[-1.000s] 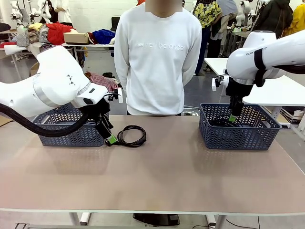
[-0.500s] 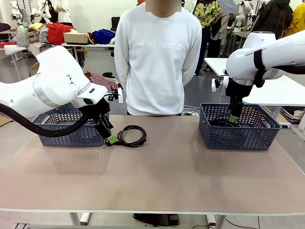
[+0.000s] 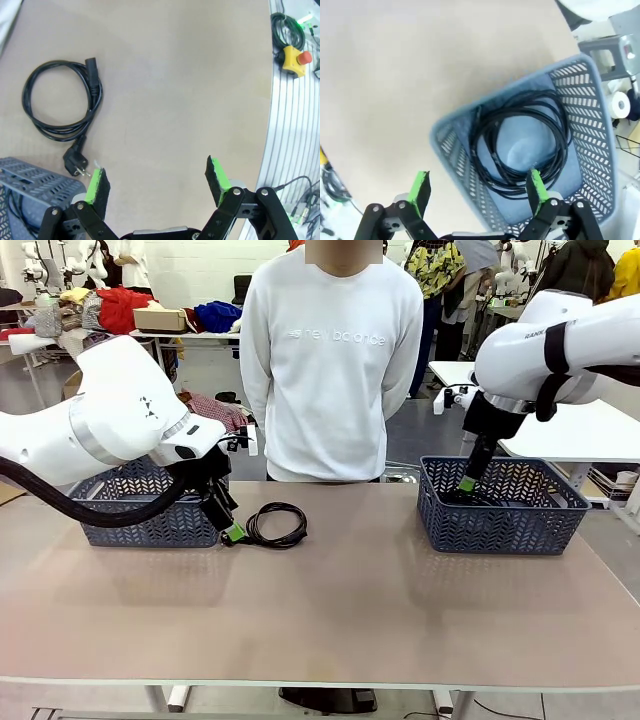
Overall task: Organize the cables according to human instructions.
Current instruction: Pick up a bundle of cables and place it in the basket indicated by the human.
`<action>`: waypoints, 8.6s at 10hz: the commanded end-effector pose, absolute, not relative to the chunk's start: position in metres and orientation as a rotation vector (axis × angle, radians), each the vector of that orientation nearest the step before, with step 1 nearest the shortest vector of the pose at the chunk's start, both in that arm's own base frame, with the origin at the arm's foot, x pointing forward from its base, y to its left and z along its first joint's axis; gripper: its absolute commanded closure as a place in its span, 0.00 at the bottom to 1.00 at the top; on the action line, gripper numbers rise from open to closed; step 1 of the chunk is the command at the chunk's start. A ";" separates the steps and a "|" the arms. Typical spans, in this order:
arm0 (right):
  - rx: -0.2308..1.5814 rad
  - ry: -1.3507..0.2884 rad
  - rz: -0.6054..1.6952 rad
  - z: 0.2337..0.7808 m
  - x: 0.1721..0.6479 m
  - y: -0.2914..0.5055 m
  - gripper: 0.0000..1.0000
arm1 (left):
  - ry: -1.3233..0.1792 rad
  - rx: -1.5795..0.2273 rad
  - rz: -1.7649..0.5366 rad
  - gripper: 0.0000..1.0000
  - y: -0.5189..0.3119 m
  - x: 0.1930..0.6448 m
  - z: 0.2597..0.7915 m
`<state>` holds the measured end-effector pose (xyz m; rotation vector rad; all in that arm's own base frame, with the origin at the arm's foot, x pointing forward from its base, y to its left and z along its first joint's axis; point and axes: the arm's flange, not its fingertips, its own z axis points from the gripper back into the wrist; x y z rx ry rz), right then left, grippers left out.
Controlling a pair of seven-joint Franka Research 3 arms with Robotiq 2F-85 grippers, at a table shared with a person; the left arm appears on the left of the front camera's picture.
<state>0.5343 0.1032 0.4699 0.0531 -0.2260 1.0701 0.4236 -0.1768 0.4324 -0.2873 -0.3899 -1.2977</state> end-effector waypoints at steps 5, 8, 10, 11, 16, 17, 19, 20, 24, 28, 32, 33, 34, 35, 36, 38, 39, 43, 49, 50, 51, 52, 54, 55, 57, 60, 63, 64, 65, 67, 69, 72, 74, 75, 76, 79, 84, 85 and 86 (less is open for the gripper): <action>0.154 -0.403 1.013 0.454 0.453 0.152 0.00 | -0.391 -0.284 -1.295 0.00 -0.176 0.422 0.433; 0.218 -0.413 1.042 0.439 0.427 0.166 0.00 | -0.391 -0.284 -1.295 0.00 -0.176 0.422 0.433; 0.231 -0.403 1.043 0.436 0.418 0.171 0.00 | -0.391 -0.284 -1.295 0.00 -0.176 0.422 0.433; 0.225 -0.392 1.073 0.436 0.418 0.175 0.00 | -0.391 -0.284 -1.295 0.00 -0.176 0.422 0.433; 0.199 -0.369 1.029 0.438 0.424 0.178 0.00 | -0.391 -0.284 -1.295 0.00 -0.176 0.422 0.433; 0.199 -0.369 1.029 0.438 0.424 0.178 0.00 | -0.391 -0.284 -1.295 0.00 -0.176 0.422 0.433; 0.199 -0.369 1.029 0.438 0.424 0.178 0.00 | -0.391 -0.284 -1.295 0.00 -0.176 0.422 0.433; 0.199 -0.369 1.029 0.438 0.424 0.178 0.00 | -0.391 -0.284 -1.295 0.00 -0.176 0.422 0.433; 0.199 -0.369 1.029 0.438 0.424 0.178 0.00 | -0.391 -0.284 -1.295 0.00 -0.176 0.422 0.433; 0.199 -0.369 1.029 0.438 0.424 0.178 0.00 | -0.391 -0.284 -1.295 0.00 -0.176 0.422 0.433; 0.199 -0.369 1.029 0.438 0.424 0.178 0.00 | -0.391 -0.284 -1.295 0.00 -0.176 0.422 0.433; 0.199 -0.369 1.029 0.438 0.424 0.178 0.00 | -0.390 -0.287 -1.298 0.00 -0.177 0.424 0.432; 0.199 -0.369 1.029 0.438 0.424 0.178 0.00 | -0.378 -0.236 -1.332 0.00 -0.183 0.429 0.434; 0.199 -0.369 1.029 0.438 0.424 0.178 0.00 | -0.365 -0.191 -1.393 0.00 -0.191 0.438 0.435; 0.199 -0.369 1.029 0.438 0.424 0.178 0.00 | -0.345 -0.158 -1.450 0.00 -0.199 0.447 0.436; 0.199 -0.369 1.029 0.438 0.424 0.178 0.00 | -0.302 -0.080 -1.558 0.00 -0.224 0.470 0.436; 0.199 -0.369 1.029 0.438 0.424 0.178 0.00 | -0.284 -0.050 -1.616 0.00 -0.236 0.484 0.430; 0.199 -0.369 1.029 0.438 0.424 0.178 0.00 | -0.128 0.024 -1.671 0.00 -0.268 0.518 0.394; 0.199 -0.369 1.029 0.438 0.424 0.178 0.00 | -0.091 0.015 -1.666 0.00 -0.272 0.524 0.369; 0.199 -0.369 1.029 0.438 0.424 0.178 0.00 | -0.091 0.015 -1.666 0.00 -0.272 0.524 0.369; 0.199 -0.369 1.029 0.438 0.424 0.178 0.00 | -0.091 0.015 -1.666 0.00 -0.272 0.524 0.369; 0.199 -0.369 1.029 0.438 0.424 0.178 0.00 | -0.091 0.015 -1.666 0.00 -0.272 0.524 0.369; 0.199 -0.369 1.029 0.438 0.424 0.178 0.00 | -0.089 0.007 -1.667 0.00 -0.275 0.523 0.370; 0.199 -0.369 1.029 0.438 0.424 0.178 0.00 | -0.086 0.004 -1.656 0.00 -0.274 0.531 0.364; 0.199 -0.369 1.029 0.438 0.424 0.178 0.00 | -0.076 -0.003 -1.654 0.00 -0.274 0.544 0.352; 0.199 -0.369 1.029 0.438 0.424 0.178 0.00 | -0.061 -0.019 -1.678 0.00 -0.274 0.553 0.337; 0.199 -0.369 1.029 0.438 0.424 0.178 0.00 | -0.020 -0.032 -1.685 0.00 -0.273 0.556 0.321; 0.199 -0.369 1.029 0.438 0.424 0.178 0.00 | -0.021 -0.034 -1.685 0.00 -0.272 0.557 0.318; 0.199 -0.369 1.029 0.438 0.424 0.178 0.00 | -0.026 -0.033 -1.687 0.00 -0.271 0.558 0.315; 0.199 -0.369 1.029 0.438 0.424 0.178 0.00 | -0.027 -0.036 -1.688 0.00 -0.271 0.559 0.314; 0.199 -0.369 1.029 0.438 0.424 0.178 0.00 | -0.037 -0.029 -1.675 0.00 -0.270 0.560 0.314; 0.199 -0.369 1.029 0.438 0.424 0.178 0.00 | -0.013 -0.027 -1.677 0.19 -0.270 0.560 0.313; 0.199 -0.369 1.029 0.438 0.424 0.178 0.00 | -0.015 -0.029 -1.673 0.38 -0.271 0.560 0.313; 0.199 -0.369 1.029 0.438 0.424 0.178 0.00 | -0.018 -0.035 -1.670 0.24 -0.271 0.560 0.313; 0.199 -0.369 1.029 0.438 0.424 0.178 0.00 | -0.024 -0.041 -1.664 0.57 -0.271 0.561 0.314; 0.199 -0.369 1.029 0.438 0.424 0.178 0.00 | -0.019 -0.052 -1.666 0.62 -0.272 0.560 0.313; 0.199 -0.369 1.029 0.438 0.424 0.178 0.00 | -0.025 -0.044 -1.668 1.00 -0.272 0.557 0.318; 0.199 -0.369 1.029 0.438 0.424 0.178 0.00 | -0.023 -0.043 -1.677 1.00 -0.273 0.554 0.321; 0.199 -0.369 1.029 0.438 0.424 0.178 0.00 | -0.027 -0.037 -1.687 1.00 -0.274 0.551 0.328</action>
